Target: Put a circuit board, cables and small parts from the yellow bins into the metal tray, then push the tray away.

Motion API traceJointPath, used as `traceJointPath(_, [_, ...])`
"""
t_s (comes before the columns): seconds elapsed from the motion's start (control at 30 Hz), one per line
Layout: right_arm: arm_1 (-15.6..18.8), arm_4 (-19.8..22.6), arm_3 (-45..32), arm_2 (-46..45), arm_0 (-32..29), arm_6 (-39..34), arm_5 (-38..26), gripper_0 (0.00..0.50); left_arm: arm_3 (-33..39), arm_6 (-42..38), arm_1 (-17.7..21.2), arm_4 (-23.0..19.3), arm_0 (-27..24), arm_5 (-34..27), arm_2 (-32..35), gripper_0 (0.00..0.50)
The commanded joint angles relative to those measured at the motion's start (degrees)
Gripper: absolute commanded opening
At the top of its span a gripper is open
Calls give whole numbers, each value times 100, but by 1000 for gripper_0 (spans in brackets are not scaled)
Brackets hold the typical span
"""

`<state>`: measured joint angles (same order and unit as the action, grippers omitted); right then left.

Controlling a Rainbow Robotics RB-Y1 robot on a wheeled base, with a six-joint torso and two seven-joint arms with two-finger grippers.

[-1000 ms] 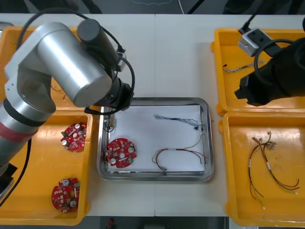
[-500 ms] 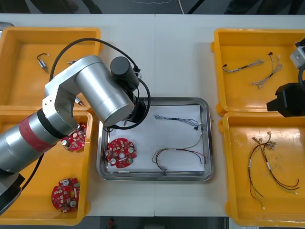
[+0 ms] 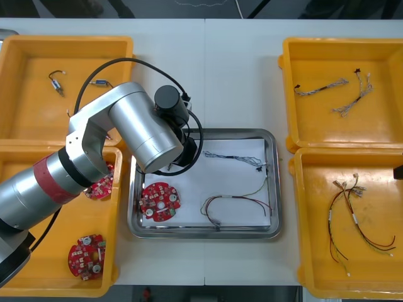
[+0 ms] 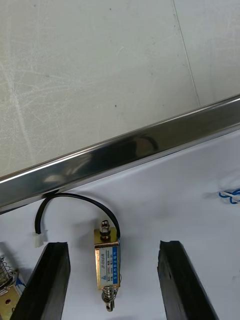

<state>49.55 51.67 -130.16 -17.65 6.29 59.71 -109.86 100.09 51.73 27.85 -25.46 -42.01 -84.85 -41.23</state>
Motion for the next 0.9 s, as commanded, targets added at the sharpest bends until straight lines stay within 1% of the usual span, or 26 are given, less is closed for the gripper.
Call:
traceJointPath(0.03, [213,-17,-150,-292,-313,85,-14,500,63,-594,-130,67,-237,65,-43,500])
traceJointPath(0.13, [213,10,-150,-292,-313,111,-14,500,151,-603,-130,67,-237,-32,36,500])
traceJointPath(0.17, [222,36,-150,-292,-321,137,-14,500,327,-585,-130,58,-237,-278,194,500])
traceJointPath(0.27, [222,71,-150,-292,-313,146,-14,500,643,-559,-122,-3,-228,-682,475,500])
traceJointPath(0.47, [213,133,-309,-292,-321,155,-14,500,1346,-444,2,-381,-237,-1570,1319,500])
traceJointPath(0.53, [222,150,-352,-292,-321,155,-14,500,1522,-286,54,-495,-237,-1807,1618,500])
traceJointPath(0.6, [222,186,-388,-275,-313,164,-14,500,1680,-75,160,-724,-228,-2159,2066,500])
traceJointPath(0.7, [239,203,-493,-152,-304,181,-14,500,1830,206,318,-1005,-228,-2515,2593,500])
traceJointPath(0.77, [275,203,-572,-37,-260,199,-14,500,1900,373,406,-1102,-228,-2515,2840,500])
traceJointPath(0.8, [275,203,-572,-37,-260,199,-14,500,1900,373,406,-1102,-228,-2515,2840,500])
traceJointPath(0.83, [327,221,-686,121,-181,234,-14,500,1970,558,511,-1181,-202,-2515,3094,500])
traceJointPath(0.9, [362,247,-818,244,-84,278,-14,500,2032,742,617,-1225,-158,-2515,3305,500])
